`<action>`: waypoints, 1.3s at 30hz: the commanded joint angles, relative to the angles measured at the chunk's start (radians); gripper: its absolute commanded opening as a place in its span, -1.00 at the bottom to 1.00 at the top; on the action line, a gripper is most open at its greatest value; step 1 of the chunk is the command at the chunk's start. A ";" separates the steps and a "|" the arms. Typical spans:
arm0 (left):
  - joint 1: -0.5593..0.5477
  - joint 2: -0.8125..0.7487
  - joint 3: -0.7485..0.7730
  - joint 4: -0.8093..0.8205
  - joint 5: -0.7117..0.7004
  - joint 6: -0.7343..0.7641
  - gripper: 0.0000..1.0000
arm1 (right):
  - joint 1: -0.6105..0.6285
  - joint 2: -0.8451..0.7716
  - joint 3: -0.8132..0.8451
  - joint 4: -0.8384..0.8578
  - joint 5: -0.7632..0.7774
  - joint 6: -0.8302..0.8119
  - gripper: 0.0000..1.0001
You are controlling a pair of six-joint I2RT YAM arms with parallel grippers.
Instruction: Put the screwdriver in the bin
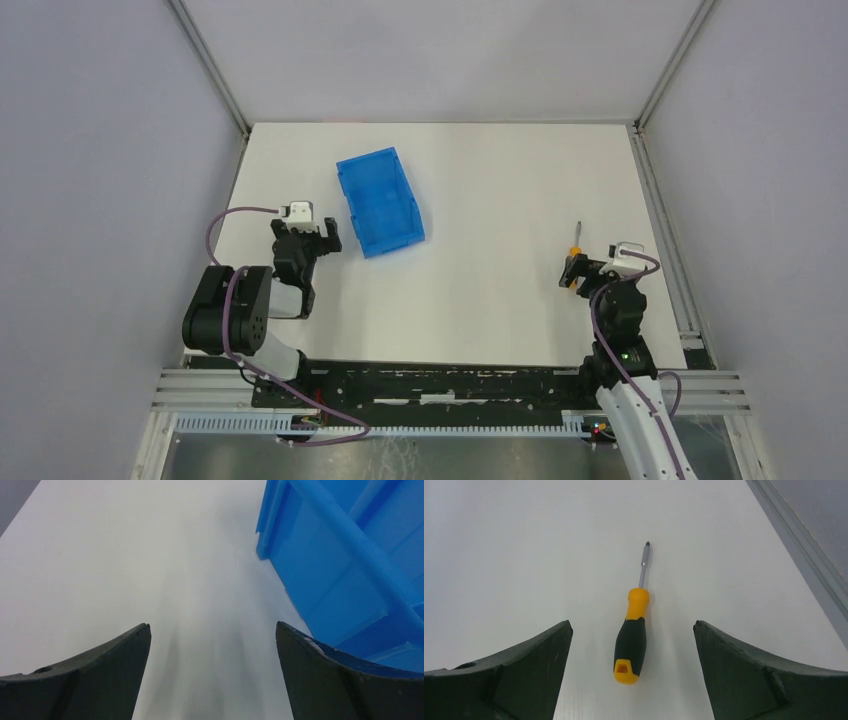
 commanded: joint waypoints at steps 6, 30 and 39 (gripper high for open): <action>0.005 -0.019 -0.001 0.026 0.008 -0.022 1.00 | 0.002 0.080 0.194 0.102 0.028 -0.018 0.96; 0.005 -0.020 -0.001 0.026 0.008 -0.022 1.00 | -0.067 1.343 0.745 -0.366 -0.085 -0.064 -0.12; 0.005 -0.018 -0.001 0.026 0.008 -0.022 1.00 | -0.071 1.458 1.263 -0.796 -0.150 -0.136 -1.00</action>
